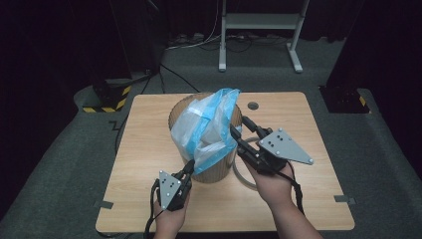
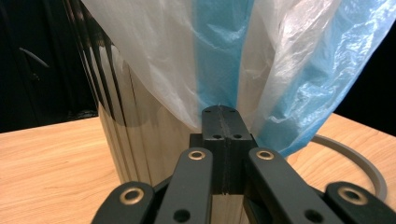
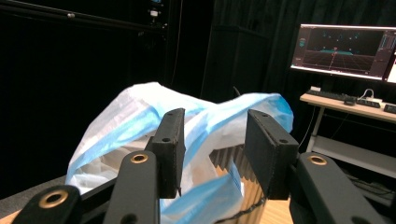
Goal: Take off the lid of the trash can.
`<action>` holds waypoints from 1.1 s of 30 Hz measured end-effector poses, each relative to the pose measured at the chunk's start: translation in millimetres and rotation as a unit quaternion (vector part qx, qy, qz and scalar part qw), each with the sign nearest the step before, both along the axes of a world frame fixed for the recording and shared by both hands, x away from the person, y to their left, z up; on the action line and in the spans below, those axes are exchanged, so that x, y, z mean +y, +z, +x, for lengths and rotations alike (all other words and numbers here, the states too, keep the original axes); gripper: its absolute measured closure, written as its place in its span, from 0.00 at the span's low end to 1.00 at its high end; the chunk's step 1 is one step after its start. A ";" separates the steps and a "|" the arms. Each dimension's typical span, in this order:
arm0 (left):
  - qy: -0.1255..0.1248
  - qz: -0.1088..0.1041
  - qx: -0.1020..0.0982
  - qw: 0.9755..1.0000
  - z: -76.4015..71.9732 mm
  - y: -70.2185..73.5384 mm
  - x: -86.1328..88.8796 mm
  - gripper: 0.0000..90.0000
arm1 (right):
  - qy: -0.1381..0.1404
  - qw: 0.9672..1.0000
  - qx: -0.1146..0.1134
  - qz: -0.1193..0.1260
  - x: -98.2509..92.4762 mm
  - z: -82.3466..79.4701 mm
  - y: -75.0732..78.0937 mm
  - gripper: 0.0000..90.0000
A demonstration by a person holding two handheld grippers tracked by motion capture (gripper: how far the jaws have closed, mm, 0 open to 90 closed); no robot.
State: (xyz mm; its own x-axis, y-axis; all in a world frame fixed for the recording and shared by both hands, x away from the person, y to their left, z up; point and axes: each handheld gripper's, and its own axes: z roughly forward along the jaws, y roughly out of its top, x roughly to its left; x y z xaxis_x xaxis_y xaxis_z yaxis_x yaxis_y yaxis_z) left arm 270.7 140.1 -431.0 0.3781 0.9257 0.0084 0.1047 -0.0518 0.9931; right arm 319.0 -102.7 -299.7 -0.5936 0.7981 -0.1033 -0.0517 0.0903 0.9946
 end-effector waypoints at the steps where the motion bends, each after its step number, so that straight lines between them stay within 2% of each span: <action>1: 0.002 -0.002 -0.001 1.000 -0.5 0.3 0.1 1.00 | 0.003 1.000 0.003 -0.001 2.0 1.0 -1.0 0.64; 3: 0.007 -0.002 -0.005 1.000 -2.2 1.1 0.4 1.00 | 0.015 1.000 0.023 -0.010 9.2 3.6 -7.7 0.63; 5: 0.010 -0.005 -0.011 1.000 -4.8 2.3 1.3 1.00 | 0.014 0.999 0.024 -0.029 18.1 3.7 -16.7 0.63; 7: 0.017 -0.010 -0.019 1.000 -8.6 4.3 3.0 0.99 | 0.011 0.998 0.035 -0.041 24.4 6.6 -24.1 0.64; 9: 0.025 -0.012 -0.026 0.999 -12.5 7.1 6.8 0.99 | 0.009 0.998 0.052 -0.044 26.1 11.5 -28.6 0.64; 10: 0.029 -0.013 -0.028 0.999 -14.4 8.9 9.4 0.98 | 0.009 0.998 0.054 -0.041 25.1 13.0 -29.8 0.68; 11: 0.030 -0.015 -0.030 0.999 -15.5 10.2 11.0 0.96 | 0.008 0.998 0.050 -0.044 24.3 13.7 -30.9 0.79; 14: 0.038 -0.025 -0.038 0.998 -19.5 18.5 16.3 0.87 | -0.012 0.998 0.029 -0.054 23.1 13.3 -31.1 0.99; 17: 0.039 -0.031 -0.059 0.997 -25.5 31.3 17.3 0.77 | -0.024 0.998 0.012 -0.050 18.3 13.8 -28.0 1.00; 20: 0.032 -0.031 -0.079 0.996 -29.0 45.0 13.3 0.69 | -0.029 0.999 0.006 -0.043 14.3 14.4 -25.7 1.00; 23: 0.027 -0.020 -0.092 0.995 -22.4 60.8 5.6 0.62 | -0.027 0.999 0.004 -0.046 14.1 14.3 -25.6 1.00; 27: 0.026 -0.005 -0.088 0.996 -2.4 78.7 -4.8 0.52 | -0.025 0.998 -0.001 -0.051 15.9 12.0 -26.8 1.00; 30: 0.032 0.007 -0.062 0.998 14.6 83.2 -10.2 0.46 | -0.024 0.999 -0.004 -0.047 14.6 10.8 -25.9 1.00; 31: 0.034 0.009 -0.058 0.998 17.7 83.1 -9.4 0.48 | -0.025 0.999 -0.005 -0.047 13.8 10.7 -25.6 1.00; 32: 0.034 0.008 -0.057 0.998 19.3 82.2 -7.4 0.56 | -0.027 0.998 -0.009 -0.048 12.5 11.0 -25.2 1.00; 33: 0.040 0.007 -0.059 0.997 19.9 81.3 -4.8 0.69 | -0.030 0.998 -0.009 -0.047 10.8 11.4 -25.0 1.00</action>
State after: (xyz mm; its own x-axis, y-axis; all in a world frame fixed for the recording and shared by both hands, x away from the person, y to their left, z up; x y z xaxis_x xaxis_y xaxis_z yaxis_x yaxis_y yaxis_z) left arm 290.6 135.3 -349.7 0.2987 0.9524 0.0613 -0.0079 -0.0618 0.9981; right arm 330.4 -91.9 -324.7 -0.5427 0.8185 -0.1888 -0.0603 0.1862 0.9807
